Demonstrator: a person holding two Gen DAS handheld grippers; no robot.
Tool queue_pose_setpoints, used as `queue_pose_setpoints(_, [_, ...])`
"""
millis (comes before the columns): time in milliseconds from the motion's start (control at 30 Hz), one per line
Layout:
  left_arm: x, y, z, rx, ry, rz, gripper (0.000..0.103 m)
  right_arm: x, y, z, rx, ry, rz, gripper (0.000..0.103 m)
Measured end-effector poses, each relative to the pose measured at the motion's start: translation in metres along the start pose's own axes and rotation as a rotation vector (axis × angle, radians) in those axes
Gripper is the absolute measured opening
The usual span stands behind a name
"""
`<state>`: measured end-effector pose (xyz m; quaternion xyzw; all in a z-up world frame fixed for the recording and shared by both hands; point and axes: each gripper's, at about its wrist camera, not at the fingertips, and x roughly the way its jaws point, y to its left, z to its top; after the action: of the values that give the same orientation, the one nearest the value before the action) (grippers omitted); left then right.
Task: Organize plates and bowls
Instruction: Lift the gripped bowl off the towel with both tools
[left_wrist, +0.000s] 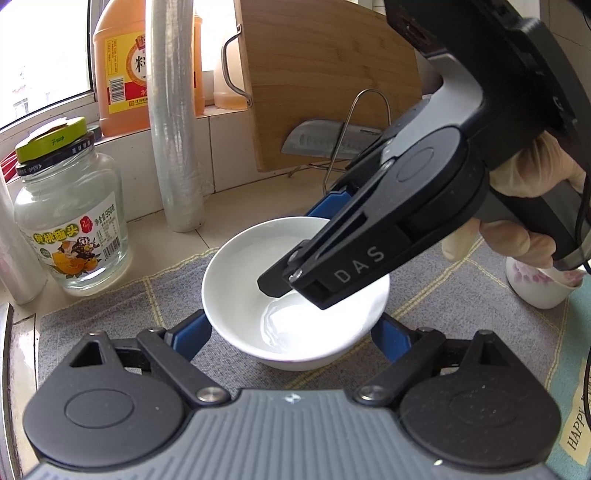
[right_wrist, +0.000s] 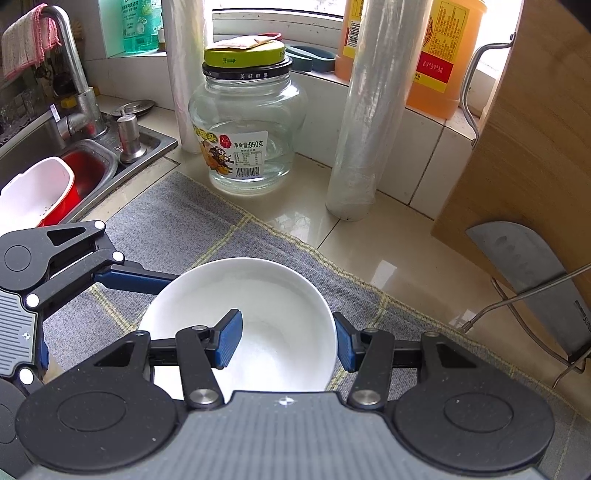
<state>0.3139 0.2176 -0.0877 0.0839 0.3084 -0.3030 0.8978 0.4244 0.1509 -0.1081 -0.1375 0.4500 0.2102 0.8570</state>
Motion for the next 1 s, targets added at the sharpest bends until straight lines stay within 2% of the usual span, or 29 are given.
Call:
queue_pose_setpoints(533, [-0.01, -0.007, 0.006, -0.007, -0.007, -0.012, 0.092, -0.012, -0.001, -0.003, 0.014, -0.008, 0.013, 0.057])
queue_pose_setpoints(1000, [-0.045, -0.058, 0.021, 0.016, 0.017, 0.02, 0.092, -0.068, -0.002, -0.032, 0.004, -0.057, 0.057, 0.057])
